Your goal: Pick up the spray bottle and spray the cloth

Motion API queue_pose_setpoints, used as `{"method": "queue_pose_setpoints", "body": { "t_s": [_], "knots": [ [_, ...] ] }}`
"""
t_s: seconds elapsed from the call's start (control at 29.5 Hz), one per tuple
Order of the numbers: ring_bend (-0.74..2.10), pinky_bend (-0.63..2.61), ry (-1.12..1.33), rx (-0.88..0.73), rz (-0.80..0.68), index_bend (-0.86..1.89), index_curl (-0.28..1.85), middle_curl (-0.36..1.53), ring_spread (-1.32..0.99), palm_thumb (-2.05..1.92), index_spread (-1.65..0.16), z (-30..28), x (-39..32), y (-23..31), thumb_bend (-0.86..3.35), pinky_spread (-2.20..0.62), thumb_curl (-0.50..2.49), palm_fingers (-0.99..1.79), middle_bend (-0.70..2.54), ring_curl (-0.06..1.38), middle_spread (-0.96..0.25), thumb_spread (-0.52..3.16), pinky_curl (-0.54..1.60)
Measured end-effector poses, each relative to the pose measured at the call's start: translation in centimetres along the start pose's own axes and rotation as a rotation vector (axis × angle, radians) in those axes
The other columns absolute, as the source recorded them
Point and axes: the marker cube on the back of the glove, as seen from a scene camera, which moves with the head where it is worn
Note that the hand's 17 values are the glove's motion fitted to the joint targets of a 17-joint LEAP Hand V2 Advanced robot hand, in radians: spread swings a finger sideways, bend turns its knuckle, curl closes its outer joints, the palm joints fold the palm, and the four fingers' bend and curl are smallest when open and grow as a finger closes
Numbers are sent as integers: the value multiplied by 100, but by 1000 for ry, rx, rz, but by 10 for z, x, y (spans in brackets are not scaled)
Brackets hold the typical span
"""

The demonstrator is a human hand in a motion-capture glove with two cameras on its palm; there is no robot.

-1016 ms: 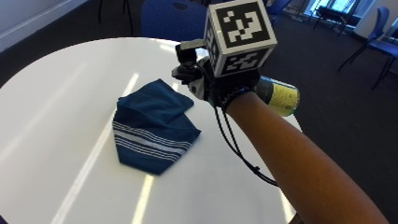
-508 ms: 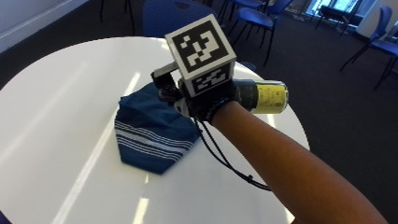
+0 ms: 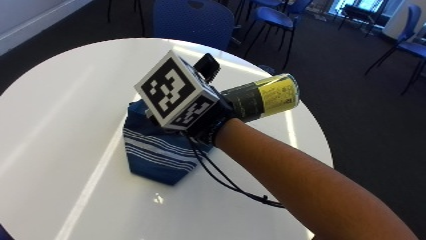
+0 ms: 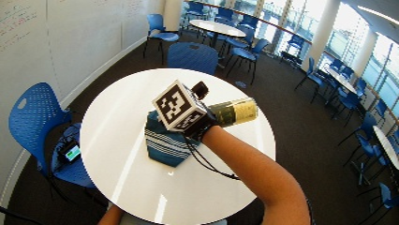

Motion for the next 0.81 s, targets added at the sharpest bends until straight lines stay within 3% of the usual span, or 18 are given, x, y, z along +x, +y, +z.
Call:
{"method": "queue_pose_setpoints", "body": {
  "t_s": [0.41, 0.81],
  "knots": [
    [59, 37, 85, 17, -105, 58, 58, 52, -22, 86, -24, -1, -28, -3, -3, -27, 89, 140, 66, 45, -20, 35, 39],
    [59, 37, 56, 17, -77, 58, 58, 52, -22, 86, -24, -2, -29, -3, -3, -27, 90, 140, 66, 45, -20, 34, 39]
  ]
}}
